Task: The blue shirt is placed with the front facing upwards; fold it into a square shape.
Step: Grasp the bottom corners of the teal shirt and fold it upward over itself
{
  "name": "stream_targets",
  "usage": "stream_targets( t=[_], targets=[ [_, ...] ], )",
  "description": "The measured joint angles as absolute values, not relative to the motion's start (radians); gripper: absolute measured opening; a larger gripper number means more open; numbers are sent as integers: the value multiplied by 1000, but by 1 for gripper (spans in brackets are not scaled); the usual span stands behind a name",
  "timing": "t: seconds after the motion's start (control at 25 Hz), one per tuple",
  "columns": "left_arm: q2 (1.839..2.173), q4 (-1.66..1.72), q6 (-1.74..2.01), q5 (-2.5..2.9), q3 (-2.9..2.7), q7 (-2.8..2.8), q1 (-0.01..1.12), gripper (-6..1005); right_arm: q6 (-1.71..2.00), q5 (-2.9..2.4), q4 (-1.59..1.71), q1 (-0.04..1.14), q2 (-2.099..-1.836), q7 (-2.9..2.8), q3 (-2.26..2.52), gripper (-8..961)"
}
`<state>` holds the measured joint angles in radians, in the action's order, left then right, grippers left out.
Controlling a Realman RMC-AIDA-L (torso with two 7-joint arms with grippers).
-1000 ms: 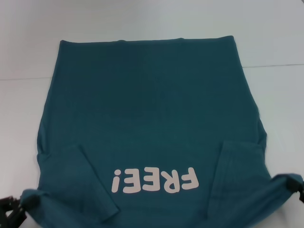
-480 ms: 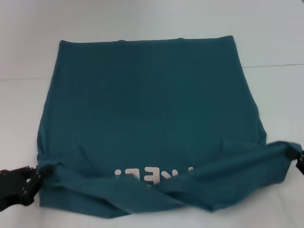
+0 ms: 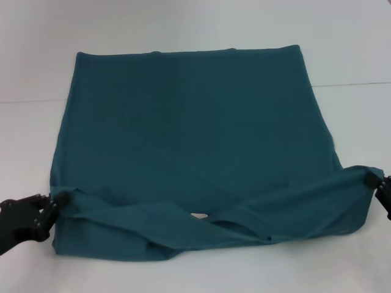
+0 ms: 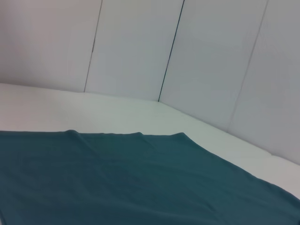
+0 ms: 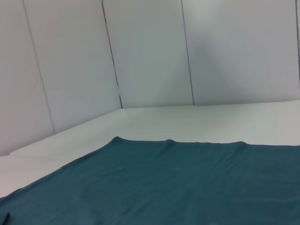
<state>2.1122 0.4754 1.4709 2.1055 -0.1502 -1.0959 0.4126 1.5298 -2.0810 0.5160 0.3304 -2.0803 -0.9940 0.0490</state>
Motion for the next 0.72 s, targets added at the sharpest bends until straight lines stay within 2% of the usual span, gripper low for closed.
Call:
stream_targets(
  t=[0.24, 0.48, 0.72],
  targets=[
    [2112, 456, 1458, 2083, -149, -1069, 429, 49, 1526, -2073, 515, 349, -2079, -991, 48, 35],
    [2111, 413, 1465, 1906, -146, -978, 357, 49, 1552, -1984, 481, 317, -2080, -920, 46, 35],
    [2110, 402, 1463, 1883, -146, -967, 346, 49, 1546, -1976, 458, 318, -2082, -896, 49, 34]
  ],
)
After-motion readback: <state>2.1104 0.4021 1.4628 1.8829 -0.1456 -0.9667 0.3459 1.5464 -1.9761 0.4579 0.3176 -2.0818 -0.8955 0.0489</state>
